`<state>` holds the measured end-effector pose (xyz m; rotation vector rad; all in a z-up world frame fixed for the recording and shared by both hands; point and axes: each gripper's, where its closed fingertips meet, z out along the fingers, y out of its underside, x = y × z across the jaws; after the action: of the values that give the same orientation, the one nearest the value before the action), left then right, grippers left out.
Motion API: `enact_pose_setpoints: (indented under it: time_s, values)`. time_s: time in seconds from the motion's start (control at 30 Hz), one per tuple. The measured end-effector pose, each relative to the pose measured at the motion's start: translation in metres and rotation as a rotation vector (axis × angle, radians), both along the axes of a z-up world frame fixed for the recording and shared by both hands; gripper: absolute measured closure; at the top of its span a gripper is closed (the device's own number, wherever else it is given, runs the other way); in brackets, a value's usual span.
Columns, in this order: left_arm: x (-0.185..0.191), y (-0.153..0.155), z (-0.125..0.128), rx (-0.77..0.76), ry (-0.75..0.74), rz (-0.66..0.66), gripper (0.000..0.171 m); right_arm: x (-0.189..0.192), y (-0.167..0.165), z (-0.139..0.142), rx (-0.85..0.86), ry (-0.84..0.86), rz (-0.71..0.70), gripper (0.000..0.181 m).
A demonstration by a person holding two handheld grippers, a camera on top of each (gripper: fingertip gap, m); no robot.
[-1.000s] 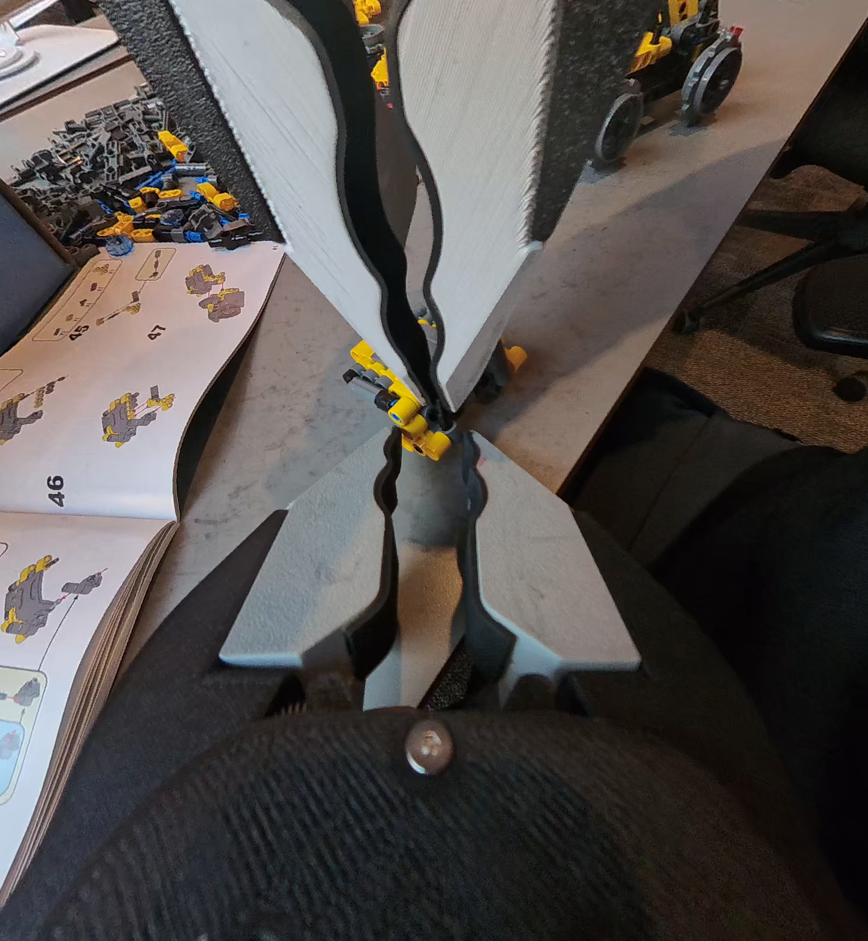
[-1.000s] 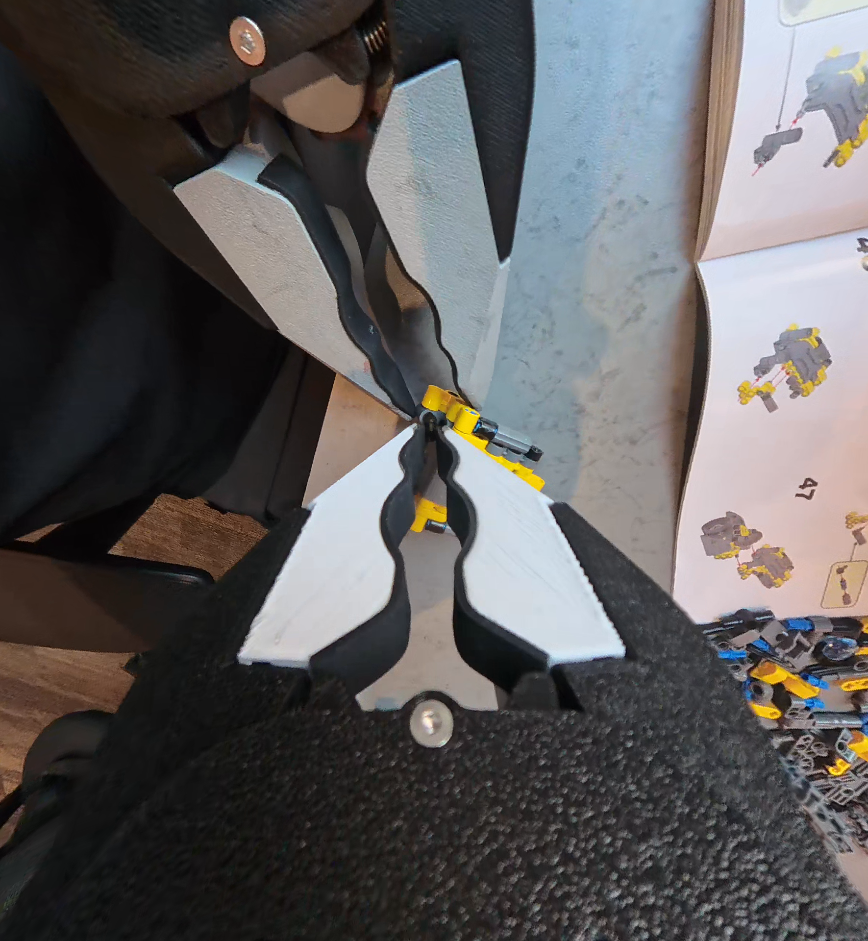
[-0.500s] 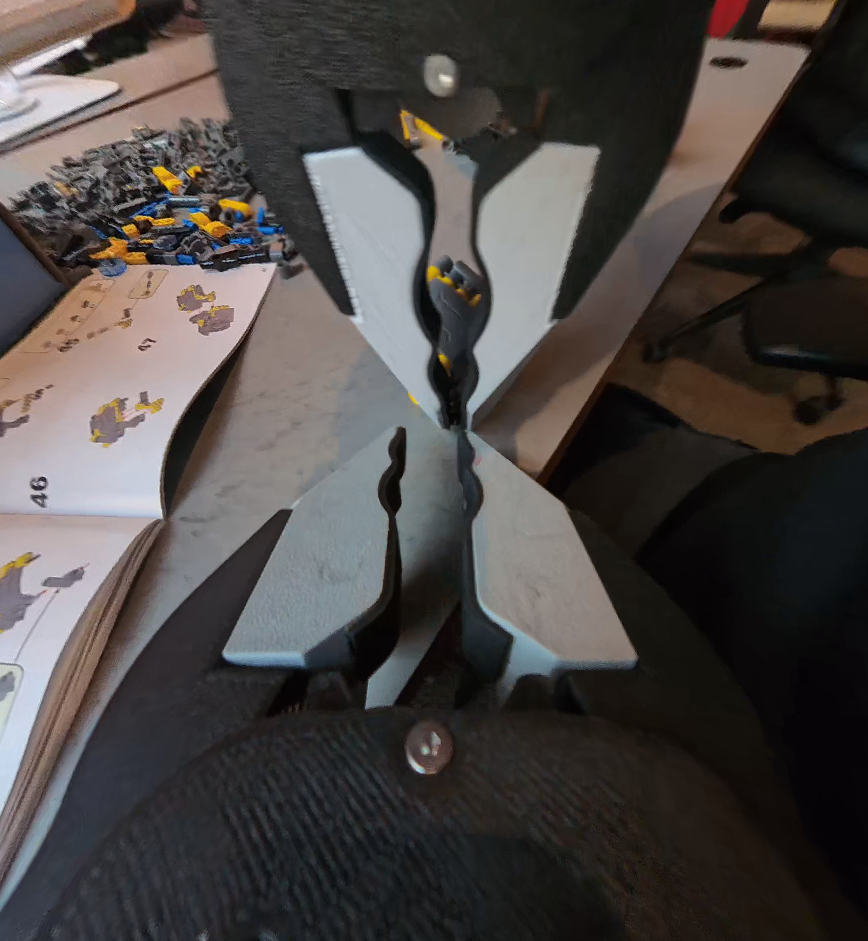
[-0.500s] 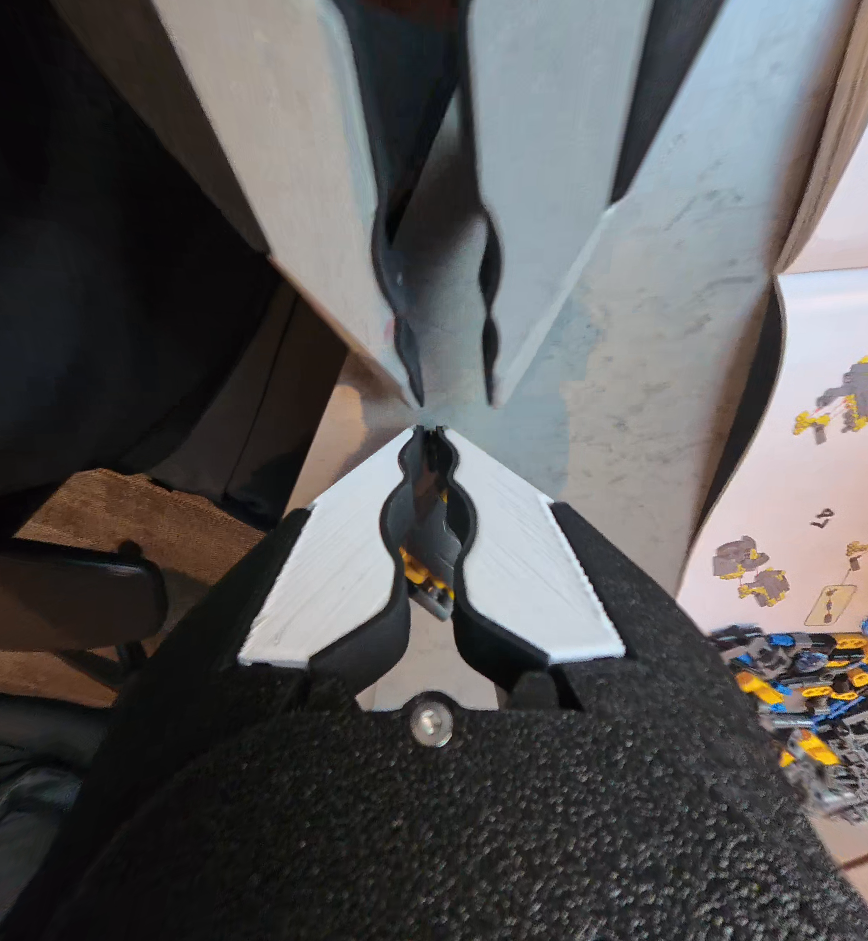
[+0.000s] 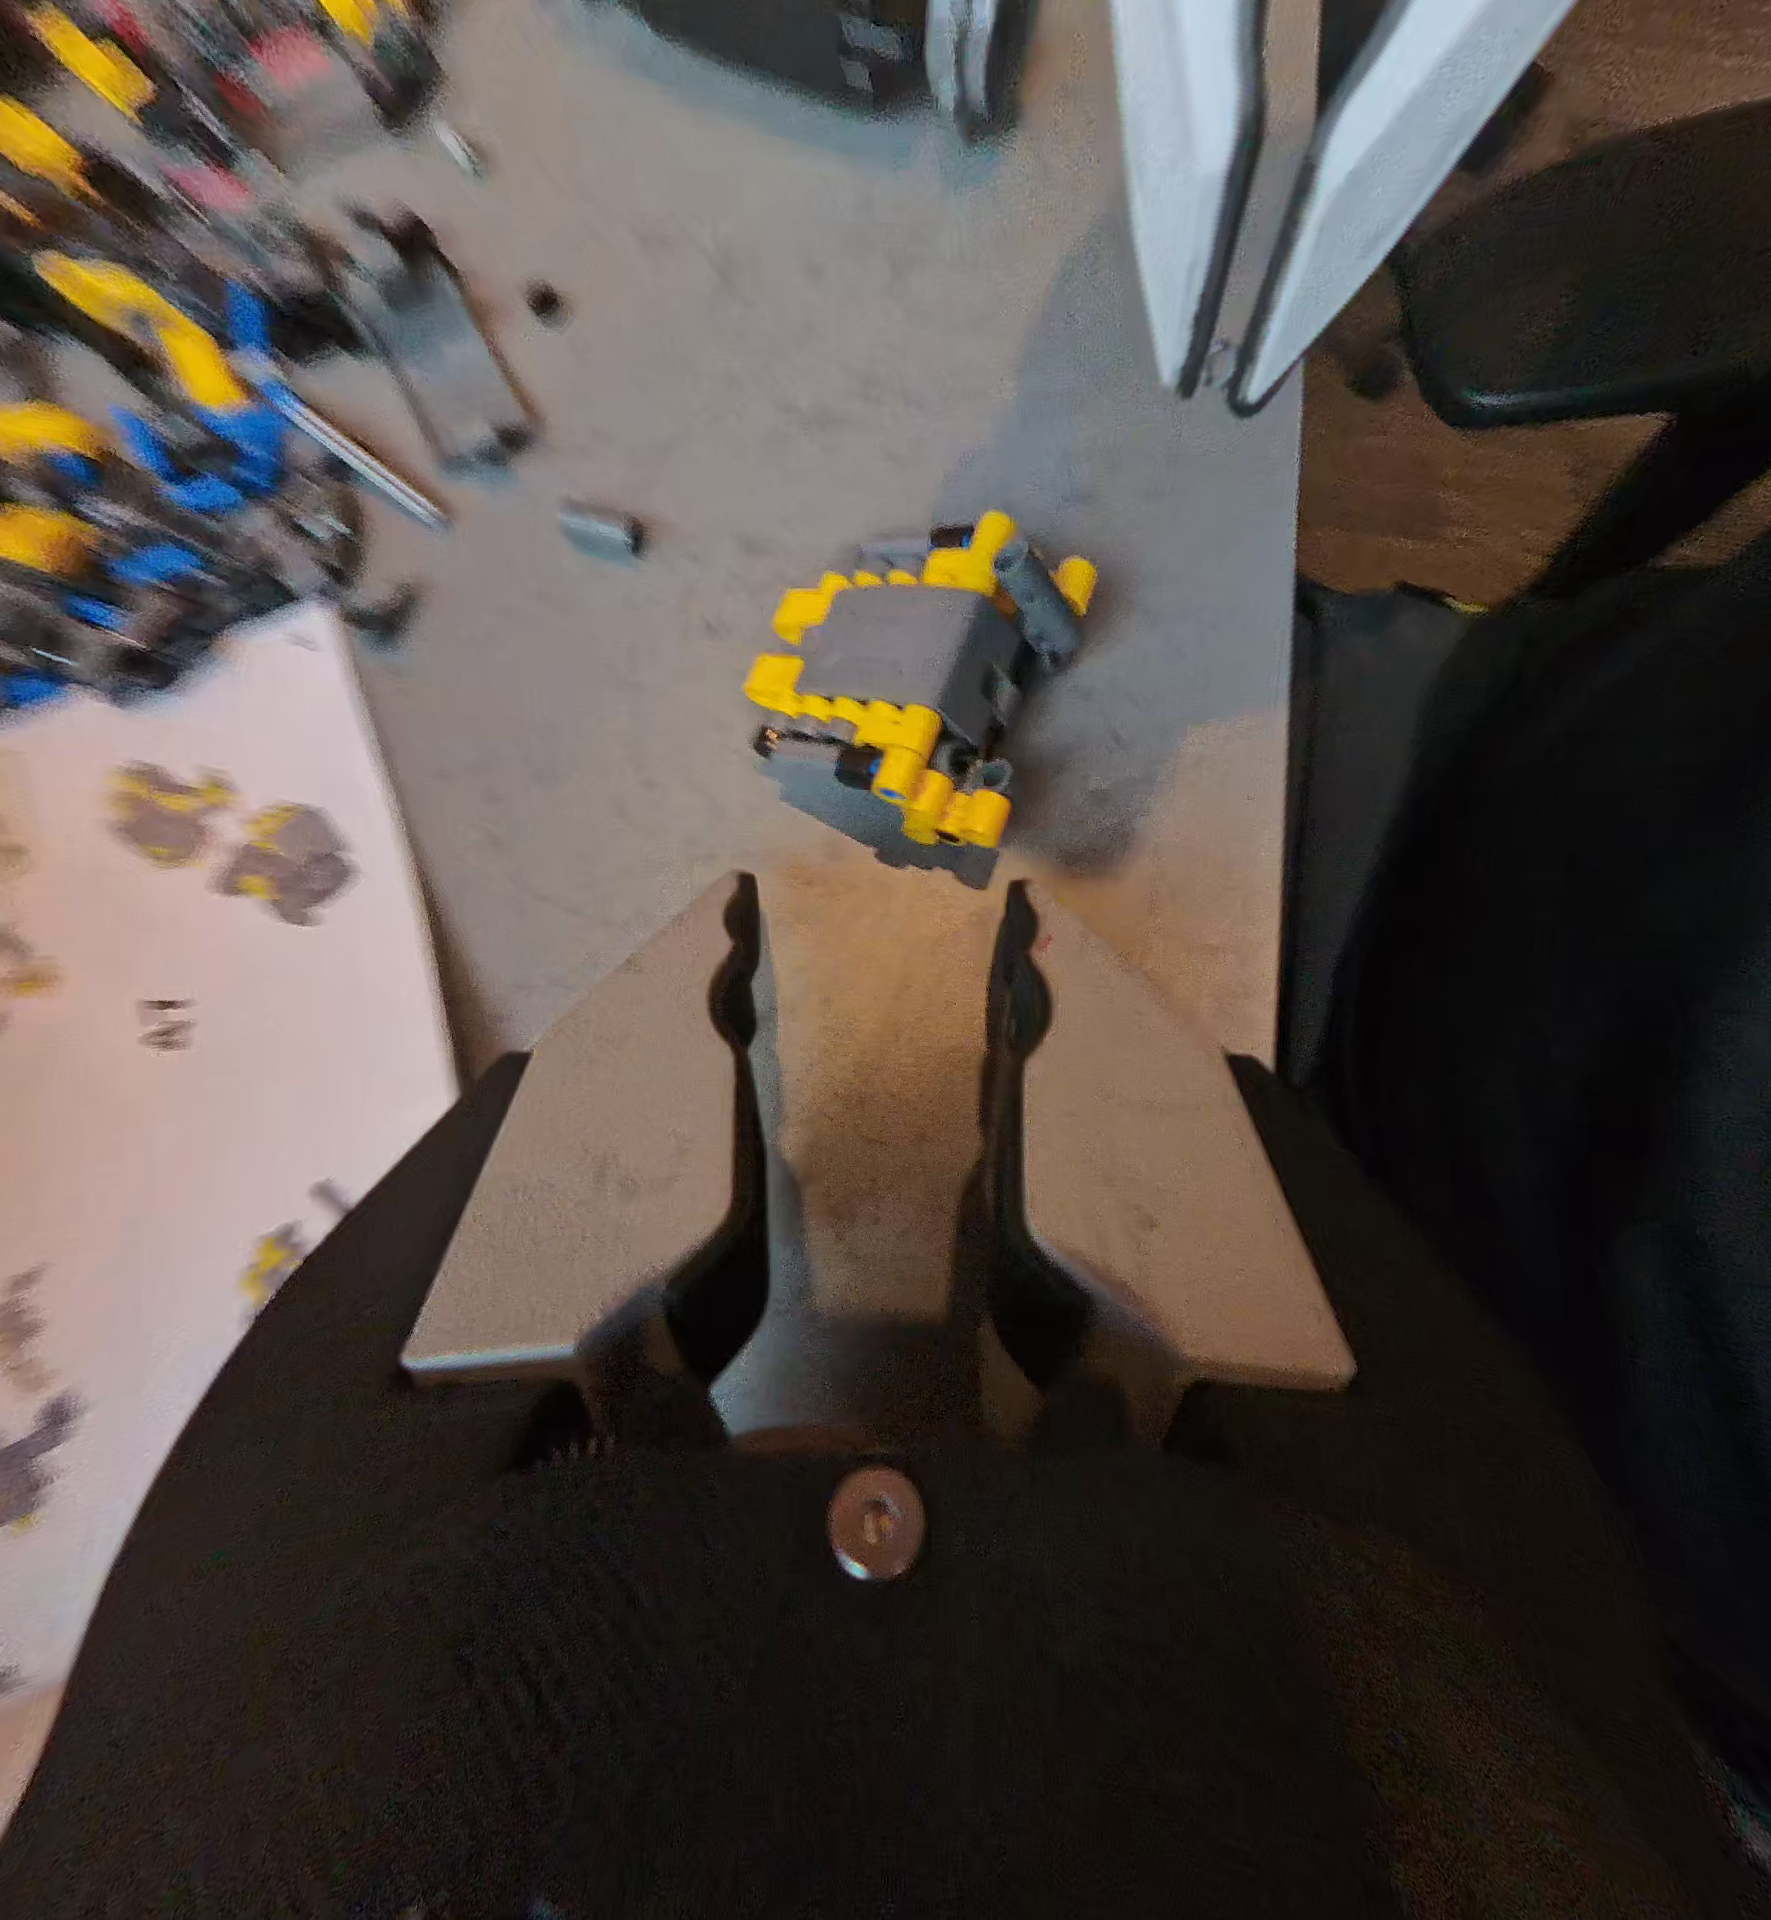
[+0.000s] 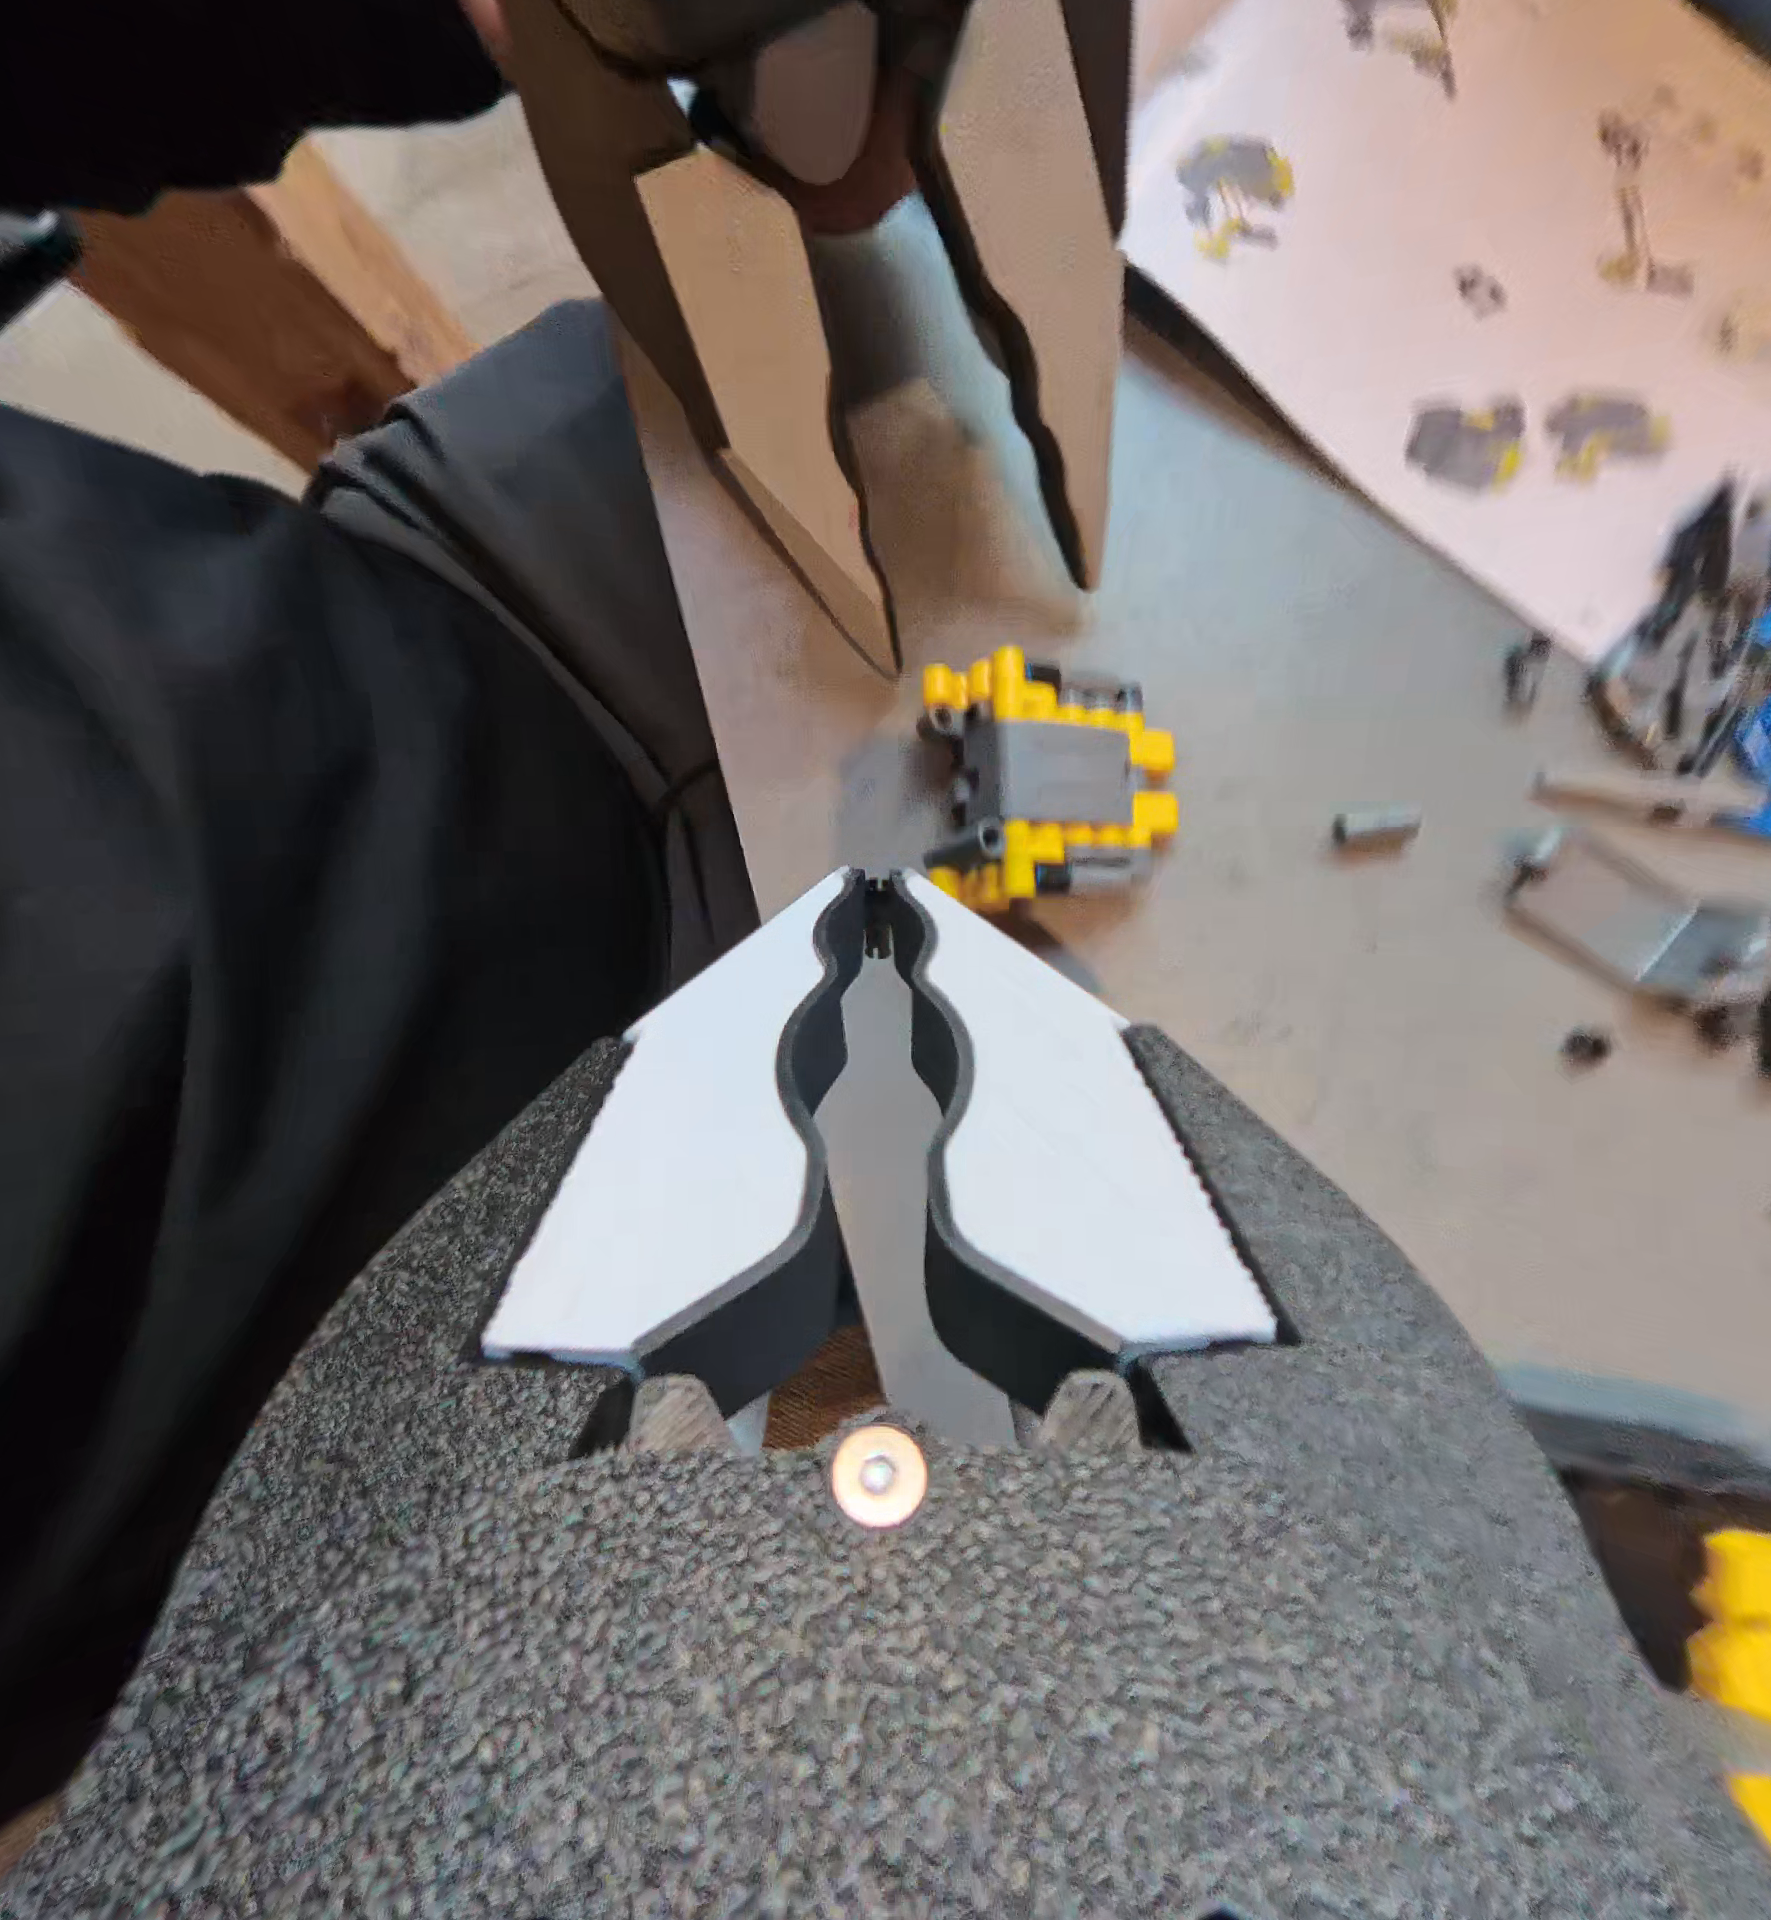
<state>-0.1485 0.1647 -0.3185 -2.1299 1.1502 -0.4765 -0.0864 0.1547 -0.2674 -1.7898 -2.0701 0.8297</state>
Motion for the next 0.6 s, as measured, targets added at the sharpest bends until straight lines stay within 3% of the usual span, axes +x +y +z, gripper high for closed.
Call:
enact_pose_setpoints:
  time_s: [0.03,0.13,0.2,0.27,0.43,0.5,0.6]
  values:
    - [0.003,-0.003,-0.007,-0.07,-0.001,-0.003,0.127,0.006,0.001,-0.008,-0.026,0.002,-0.052,0.178]
    - [0.019,-0.009,-0.003,-0.08,-0.079,-0.007,0.141,0.018,0.004,-0.033,-0.085,0.007,-0.155,0.178]
    - [0.03,-0.016,-0.004,-0.074,-0.093,-0.012,0.142,0.016,0.009,-0.041,-0.118,0.038,-0.197,0.178]
    - [0.04,-0.018,-0.005,-0.046,-0.061,0.018,0.129,0.013,0.022,-0.043,-0.129,0.064,-0.234,0.179]
    - [0.081,-0.059,0.012,-0.032,-0.136,-0.153,0.148,0.01,0.054,-0.044,-0.111,0.111,-0.274,0.179]
    - [0.073,-0.055,0.017,-0.007,-0.11,-0.106,0.146,0.01,0.059,-0.043,-0.084,0.116,-0.269,0.178]
    - [0.044,-0.029,0.021,-0.001,-0.028,0.082,0.121,0.014,0.054,-0.031,-0.098,0.153,-0.249,0.178]
